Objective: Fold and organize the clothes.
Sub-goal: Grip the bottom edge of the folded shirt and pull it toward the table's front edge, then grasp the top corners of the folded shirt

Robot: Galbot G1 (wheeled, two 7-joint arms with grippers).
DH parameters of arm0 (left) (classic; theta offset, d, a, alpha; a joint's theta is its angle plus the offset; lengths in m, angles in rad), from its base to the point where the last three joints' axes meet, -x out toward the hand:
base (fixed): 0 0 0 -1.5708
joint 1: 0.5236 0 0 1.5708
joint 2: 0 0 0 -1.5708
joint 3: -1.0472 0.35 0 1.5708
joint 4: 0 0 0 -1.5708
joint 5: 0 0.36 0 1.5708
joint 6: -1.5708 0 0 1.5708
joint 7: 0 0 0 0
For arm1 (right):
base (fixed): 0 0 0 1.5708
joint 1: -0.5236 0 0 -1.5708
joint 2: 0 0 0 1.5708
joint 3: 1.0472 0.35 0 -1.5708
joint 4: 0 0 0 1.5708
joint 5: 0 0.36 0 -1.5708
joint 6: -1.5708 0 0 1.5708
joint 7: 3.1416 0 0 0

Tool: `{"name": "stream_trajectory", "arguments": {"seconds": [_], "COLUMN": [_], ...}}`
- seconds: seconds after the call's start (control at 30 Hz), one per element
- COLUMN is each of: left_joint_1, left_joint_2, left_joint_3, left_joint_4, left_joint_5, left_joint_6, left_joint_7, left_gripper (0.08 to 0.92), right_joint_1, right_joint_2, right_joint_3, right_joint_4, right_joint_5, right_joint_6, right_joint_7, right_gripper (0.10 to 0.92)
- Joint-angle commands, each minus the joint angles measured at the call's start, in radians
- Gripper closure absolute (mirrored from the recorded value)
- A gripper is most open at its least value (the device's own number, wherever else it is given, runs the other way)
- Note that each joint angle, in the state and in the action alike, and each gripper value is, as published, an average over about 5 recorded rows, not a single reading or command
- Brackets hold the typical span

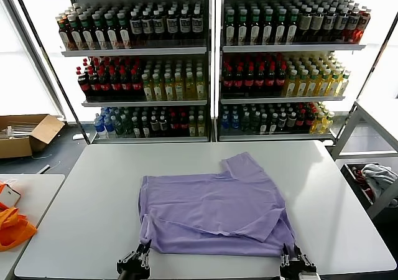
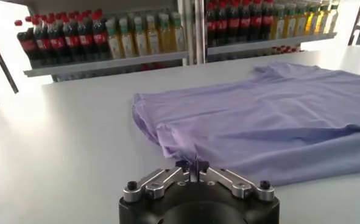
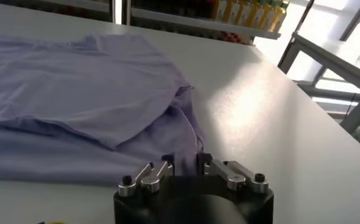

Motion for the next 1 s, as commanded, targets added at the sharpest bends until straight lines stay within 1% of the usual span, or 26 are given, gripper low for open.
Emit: {"name": "stream_trajectory", "arguments": {"seconds": [0.03,0.2,0.27,0.37,0.47,0.57,0.67,0.73,0.8,0.9,1.0], "left_joint_1": [0.017,-0.024,-0.055,-0.118,-0.188,-0.267,-0.369,-0.459,-0.551,-0.655,-0.745], "left_joint_2": [-0.001,-0.004,-0.004,0.009,0.052,0.115,0.180,0.225,0.261,0.281,0.270], "left_joint_3": [-0.031,-0.119,-0.157,-0.223,-0.286,-0.305,-0.257,-0.199,-0.124,0.000,0.100], "left_joint_4": [-0.095,-0.193,-0.224,-0.246,-0.236,-0.188,-0.113,-0.050,0.017,0.135,0.278], "left_joint_5": [-0.032,-0.112,-0.138,-0.180,-0.242,-0.277,-0.282,-0.283,-0.288,-0.294,-0.299], "left_joint_6": [0.020,0.058,0.069,0.068,0.062,0.060,0.075,0.094,0.114,0.141,0.157], "left_joint_7": [-0.006,-0.024,-0.026,-0.016,0.017,0.081,0.144,0.173,0.180,0.160,0.139], "left_gripper": [0.714,0.575,0.514,0.428,0.341,0.255,0.195,0.182,0.179,0.177,0.177], "right_joint_1": [-0.005,0.045,0.076,0.129,0.211,0.356,0.539,0.654,0.769,0.950,1.094], "right_joint_2": [0.001,0.003,0.004,0.000,-0.025,-0.081,-0.180,-0.260,-0.328,-0.366,-0.327], "right_joint_3": [0.020,0.110,0.142,0.187,0.230,0.261,0.246,0.205,0.133,-0.045,-0.199], "right_joint_4": [0.043,0.106,0.108,0.084,0.031,-0.051,-0.161,-0.234,-0.313,-0.461,-0.605], "right_joint_5": [0.016,0.067,0.092,0.113,0.155,0.234,0.294,0.341,0.382,0.399,0.385], "right_joint_6": [-0.004,-0.010,-0.001,0.043,0.092,0.097,0.060,0.020,-0.008,-0.013,-0.013], "right_joint_7": [0.002,-0.005,-0.009,-0.023,-0.061,-0.126,-0.195,-0.239,-0.278,-0.278,-0.238], "right_gripper": [0.509,0.362,0.301,0.233,0.207,0.203,0.203,0.202,0.202,0.203,0.203]}}
